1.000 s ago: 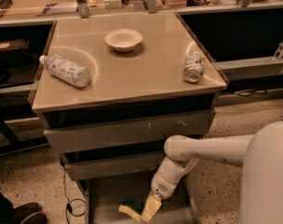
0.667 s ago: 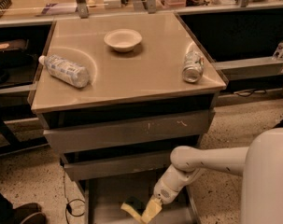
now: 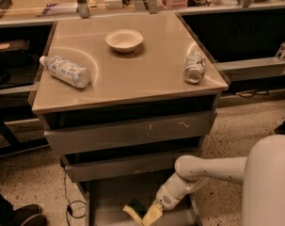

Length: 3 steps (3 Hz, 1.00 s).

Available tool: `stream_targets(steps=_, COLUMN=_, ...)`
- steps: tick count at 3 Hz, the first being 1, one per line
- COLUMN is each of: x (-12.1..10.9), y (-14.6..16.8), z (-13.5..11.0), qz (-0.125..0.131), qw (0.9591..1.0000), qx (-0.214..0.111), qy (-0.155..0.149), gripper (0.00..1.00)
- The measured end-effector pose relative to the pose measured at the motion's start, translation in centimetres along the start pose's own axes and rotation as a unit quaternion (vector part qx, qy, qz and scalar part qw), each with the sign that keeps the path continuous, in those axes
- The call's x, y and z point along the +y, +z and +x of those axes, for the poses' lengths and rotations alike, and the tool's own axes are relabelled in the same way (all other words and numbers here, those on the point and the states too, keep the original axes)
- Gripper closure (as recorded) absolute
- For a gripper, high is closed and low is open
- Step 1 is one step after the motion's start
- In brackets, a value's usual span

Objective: Place sponge into bottom drawer

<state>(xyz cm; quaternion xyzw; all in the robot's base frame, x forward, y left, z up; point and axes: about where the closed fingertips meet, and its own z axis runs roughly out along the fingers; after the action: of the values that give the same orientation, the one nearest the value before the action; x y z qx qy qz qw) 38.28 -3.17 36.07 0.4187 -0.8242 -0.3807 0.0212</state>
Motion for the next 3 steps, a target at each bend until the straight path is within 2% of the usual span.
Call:
stream_targets(steps=1, x=-1.4, y=3.1, z=0.2, qz=-0.016, qw=0.9995, qx=-0.021, qy=0.018, gripper=1.00)
stream_targets(steps=2, x=-4.4, y=7.5, z=0.3, qz=-0.022, qw=0.9968, qx=-0.058, qy=0.049, gripper=1.00)
stream_targets(steps=3, x=-6.7, y=10.8, z=0.8, qz=-0.019, qw=0.9940, qx=-0.074, qy=0.078, gripper=1.00)
